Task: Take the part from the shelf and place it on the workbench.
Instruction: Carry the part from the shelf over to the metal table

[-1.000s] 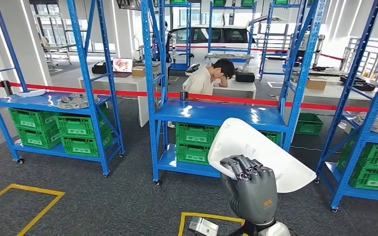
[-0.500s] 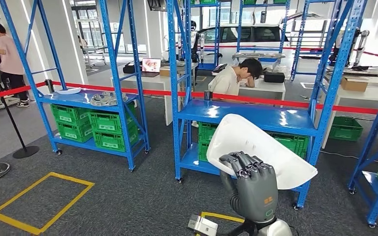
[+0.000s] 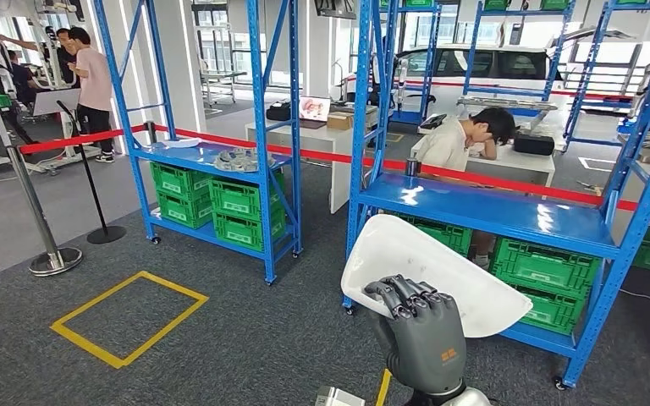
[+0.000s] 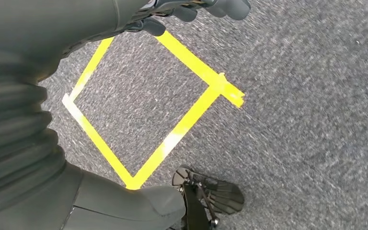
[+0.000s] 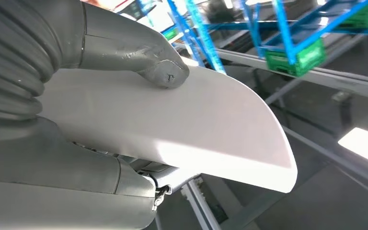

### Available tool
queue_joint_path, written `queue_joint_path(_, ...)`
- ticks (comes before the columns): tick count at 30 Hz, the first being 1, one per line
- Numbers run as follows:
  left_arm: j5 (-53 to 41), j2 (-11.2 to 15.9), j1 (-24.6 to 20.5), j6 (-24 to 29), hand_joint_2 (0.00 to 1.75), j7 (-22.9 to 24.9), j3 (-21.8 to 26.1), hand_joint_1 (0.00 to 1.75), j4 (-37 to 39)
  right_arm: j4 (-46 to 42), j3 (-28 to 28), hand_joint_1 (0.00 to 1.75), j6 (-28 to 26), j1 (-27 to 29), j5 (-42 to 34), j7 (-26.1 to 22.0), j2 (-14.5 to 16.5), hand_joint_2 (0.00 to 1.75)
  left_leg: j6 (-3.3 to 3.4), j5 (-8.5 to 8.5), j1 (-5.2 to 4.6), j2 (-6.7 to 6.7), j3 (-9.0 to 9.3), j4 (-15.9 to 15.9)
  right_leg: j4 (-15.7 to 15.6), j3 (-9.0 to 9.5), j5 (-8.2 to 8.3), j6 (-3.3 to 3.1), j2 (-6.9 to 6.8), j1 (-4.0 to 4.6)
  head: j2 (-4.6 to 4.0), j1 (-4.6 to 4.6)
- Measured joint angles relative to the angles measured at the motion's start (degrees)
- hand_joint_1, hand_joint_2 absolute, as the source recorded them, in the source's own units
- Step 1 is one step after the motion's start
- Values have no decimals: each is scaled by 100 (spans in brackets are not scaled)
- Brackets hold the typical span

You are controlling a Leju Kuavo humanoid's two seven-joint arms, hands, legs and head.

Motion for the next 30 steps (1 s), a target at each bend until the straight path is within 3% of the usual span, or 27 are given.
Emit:
queue_joint_path(1,-5,0,1,-5,175,-9,-8,0,0,11,23,175,-24,-21,-23,-9,-1,175,-5,0,0,-58,-3,12,-383,181,215,-25,65,-2,0,1)
queue_joint_path(3,-31,-1,-8,-50,175,-23,-20,0,1,41,70,175,-56,-66,-42,1,1,175,-46,4,-7,-159,-24,34,-1063,497,462,-52,249,-4,0,-1)
queue_joint_path(5,-118,-9,-6,-97,175,-21,-64,0,4,82,103,175,-64,-85,-35,42,6,175,-124,27,4,-243,-57,27,-1273,576,476,-69,311,21,0,-1)
queue_joint_path(7,-192,-23,11,-90,175,-66,-128,0,5,127,118,175,-67,-95,-31,73,13,175,-203,46,24,-290,-92,14,-1316,586,518,-130,207,25,0,-1)
queue_joint_path(9,-155,-42,14,-87,175,-207,-156,0,7,151,128,175,-79,-109,-25,70,20,175,-252,-98,15,-117,-202,227,-1385,613,563,-209,96,5,0,-7)
queue_joint_path(11,-54,-56,-1,-159,175,-384,-157,0,9,155,138,175,-88,-109,13,58,23,175,-284,-445,12,131,-470,848,-1411,621,578,-249,-21,13,0,-17)
queue_joint_path(13,-1,-60,-9,-281,175,-461,-157,0,11,155,153,175,-76,-101,82,61,23,175,-316,-678,24,215,-709,1425,-1407,614,575,-259,-152,24,0,-20)
queue_joint_path(14,2,-60,-5,-337,175,-446,-156,0,12,153,165,175,-67,-98,116,67,23,175,-324,-647,28,236,-701,1455,-1404,611,572,-259,-215,25,0,-19)
queue_joint_path(15,3,-60,0,-391,175,-417,-156,0,13,145,177,175,-56,-94,155,77,22,175,-327,-526,31,266,-583,1267,-1397,611,568,-255,-273,25,0,-20)
queue_joint_path(18,34,-67,-2,-503,175,-351,-152,0,13,68,193,175,-28,-55,251,99,4,175,-280,-139,8,527,0,213,-1357,612,535,-200,-430,46,0,-18)
queue_joint_path(20,62,-78,-4,-539,175,-333,-150,0,13,3,202,175,-11,-25,286,101,-19,175,-206,-106,-23,575,111,-26,-1344,616,521,-142,-521,70,0,-15)
queue_joint_path(22,69,-83,11,-532,175,-312,-149,0,13,-42,211,175,25,-6,300,103,-36,175,-134,-68,-21,460,104,-46,-1346,630,513,-78,-580,61,0,-13)
queue_joint_path(24,73,-92,19,-509,175,-299,-147,0,11,-76,216,175,62,1,304,105,-51,175,-65,-30,-2,365,106,-76,-1151,561,365,-13,-392,32,0,-11)
queue_joint_path(26,74,-101,6,-490,175,-299,-144,0,9,-94,220,175,84,16,305,104,-91,175,-17,-5,7,265,93,-85,-515,274,16,24,-116,12,0,-10)
queue_joint_path(28,75,-105,0,-482,175,-300,-141,0,9,-98,222,175,103,55,305,105,-138,175,1,5,2,133,72,-76,188,-71,-244,32,-34,10,0,-9)
queue_joint_path(29,75,-108,7,-483,175,-299,-140,0,10,-98,222,175,111,73,304,105,-150,175,1,8,0,60,65,-68,298,-132,-224,27,-25,10,0,-8)
queue_joint_path(30,75,-113,14,-483,175,-300,-139,0,10,-98,222,175,121,82,302,103,-158,175,-2,11,0,-11,62,-57,168,-76,-95,15,-12,9,0,-8)
